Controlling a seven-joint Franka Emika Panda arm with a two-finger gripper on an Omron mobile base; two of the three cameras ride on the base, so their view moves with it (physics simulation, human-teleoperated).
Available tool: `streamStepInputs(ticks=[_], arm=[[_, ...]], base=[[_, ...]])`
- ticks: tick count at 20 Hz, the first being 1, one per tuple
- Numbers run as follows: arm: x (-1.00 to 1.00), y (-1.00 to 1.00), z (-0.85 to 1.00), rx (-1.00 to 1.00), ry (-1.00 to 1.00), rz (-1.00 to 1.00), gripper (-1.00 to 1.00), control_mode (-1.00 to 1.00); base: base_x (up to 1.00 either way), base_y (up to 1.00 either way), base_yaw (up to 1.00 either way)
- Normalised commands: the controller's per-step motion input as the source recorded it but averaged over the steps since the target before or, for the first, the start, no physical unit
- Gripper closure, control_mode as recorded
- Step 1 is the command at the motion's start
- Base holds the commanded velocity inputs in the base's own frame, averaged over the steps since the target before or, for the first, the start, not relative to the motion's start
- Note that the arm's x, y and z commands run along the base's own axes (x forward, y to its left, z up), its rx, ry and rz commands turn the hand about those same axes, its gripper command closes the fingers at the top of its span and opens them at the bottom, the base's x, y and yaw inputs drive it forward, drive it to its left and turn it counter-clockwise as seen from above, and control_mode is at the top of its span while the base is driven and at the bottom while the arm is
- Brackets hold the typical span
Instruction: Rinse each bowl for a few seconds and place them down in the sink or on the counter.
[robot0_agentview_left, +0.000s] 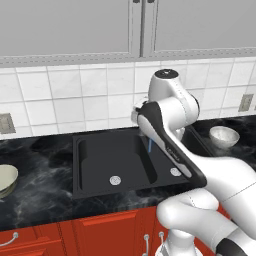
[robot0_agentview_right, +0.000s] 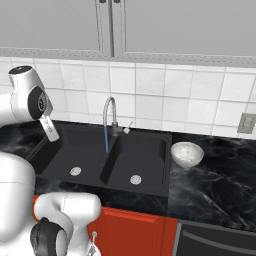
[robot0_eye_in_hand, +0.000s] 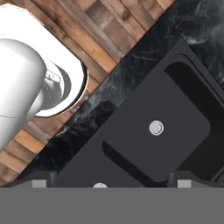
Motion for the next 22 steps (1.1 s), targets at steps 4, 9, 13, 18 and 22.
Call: streamStepInputs(ticks=[4,9,13,18,22], arm=[[0.0,0.17,-0.02,0.05,0.02,0.21,-1.0,-1.0],[0.0,0.18,-0.02,0.04,0.03,0.2,-1.0,-1.0],[0.0,0.23,-0.02,0.03,0.04,0.19,-1.0,-1.0],[-0.01,0.32,-0.04,0.01,0.05,0.16,-1.0,-1.0],[-0.09,0.52,-0.1,-0.01,0.01,0.08,-1.0,-1.0]], base=[[0.0,0.0,0.0],[0.0,0.0,0.0],[0.0,0.0,0.0],[0.0,0.0,0.0],[0.0,0.0,0.0]])
